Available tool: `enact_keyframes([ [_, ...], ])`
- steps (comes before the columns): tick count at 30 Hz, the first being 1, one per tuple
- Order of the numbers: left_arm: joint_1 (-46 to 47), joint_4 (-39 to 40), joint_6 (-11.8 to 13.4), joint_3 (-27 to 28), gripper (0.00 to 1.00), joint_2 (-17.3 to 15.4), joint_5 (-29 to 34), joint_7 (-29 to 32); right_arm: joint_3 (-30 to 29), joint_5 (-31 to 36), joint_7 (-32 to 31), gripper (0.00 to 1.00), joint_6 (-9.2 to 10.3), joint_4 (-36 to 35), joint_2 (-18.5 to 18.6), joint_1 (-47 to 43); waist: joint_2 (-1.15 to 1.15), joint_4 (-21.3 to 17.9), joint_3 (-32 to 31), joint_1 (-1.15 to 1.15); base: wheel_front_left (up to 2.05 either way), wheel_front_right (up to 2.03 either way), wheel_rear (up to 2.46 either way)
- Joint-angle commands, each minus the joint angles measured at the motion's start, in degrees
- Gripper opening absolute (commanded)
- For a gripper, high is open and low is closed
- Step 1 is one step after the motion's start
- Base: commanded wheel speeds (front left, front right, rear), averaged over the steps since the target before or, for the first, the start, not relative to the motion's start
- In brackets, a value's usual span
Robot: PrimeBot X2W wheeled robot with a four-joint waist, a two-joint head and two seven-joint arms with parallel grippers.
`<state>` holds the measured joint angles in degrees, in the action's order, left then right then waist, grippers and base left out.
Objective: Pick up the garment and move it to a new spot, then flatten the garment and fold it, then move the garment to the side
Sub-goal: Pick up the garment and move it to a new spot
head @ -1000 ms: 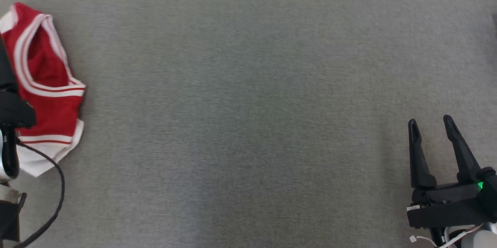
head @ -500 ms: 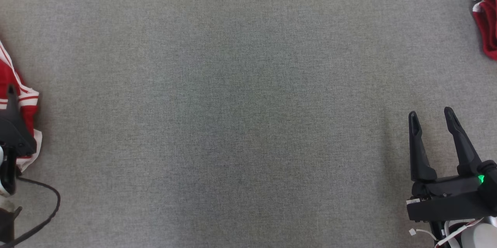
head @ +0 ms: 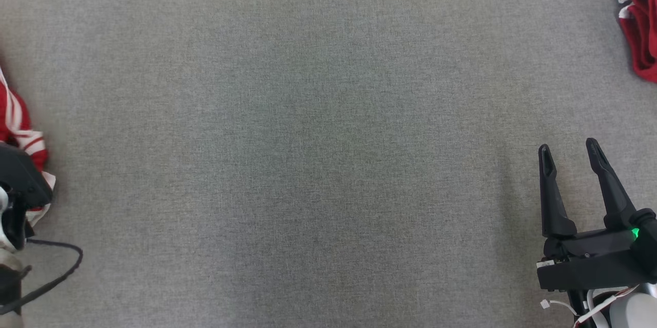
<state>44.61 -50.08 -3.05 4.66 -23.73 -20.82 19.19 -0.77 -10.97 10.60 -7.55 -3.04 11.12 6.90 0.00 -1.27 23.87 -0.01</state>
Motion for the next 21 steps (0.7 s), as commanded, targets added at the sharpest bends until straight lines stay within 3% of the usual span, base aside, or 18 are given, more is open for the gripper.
enact_keyframes([
  [1,-1.5,-1.5,0.2,-0.7,0.00,1.3,0.4,-0.4,-0.1,0.3,0.0,1.00,0.14,-0.1,0.0,0.1,0.00,0.1,-0.5,0.01,0.00,0.00,0.00],
  [14,4.1,6.4,-1.1,-3.3,0.00,-1.9,3.8,-17.5,0.9,-0.6,1.4,1.00,0.14,3.1,-1.9,-1.2,0.00,0.4,-6.8,0.01,0.00,0.00,0.00],
  [21,7.8,15.5,-2.4,-6.4,0.00,0.2,4.2,-20.1,1.2,-1.2,2.6,1.00,0.14,5.5,-3.3,-1.7,0.00,-1.1,-10.3,0.01,0.00,0.00,0.00],
])
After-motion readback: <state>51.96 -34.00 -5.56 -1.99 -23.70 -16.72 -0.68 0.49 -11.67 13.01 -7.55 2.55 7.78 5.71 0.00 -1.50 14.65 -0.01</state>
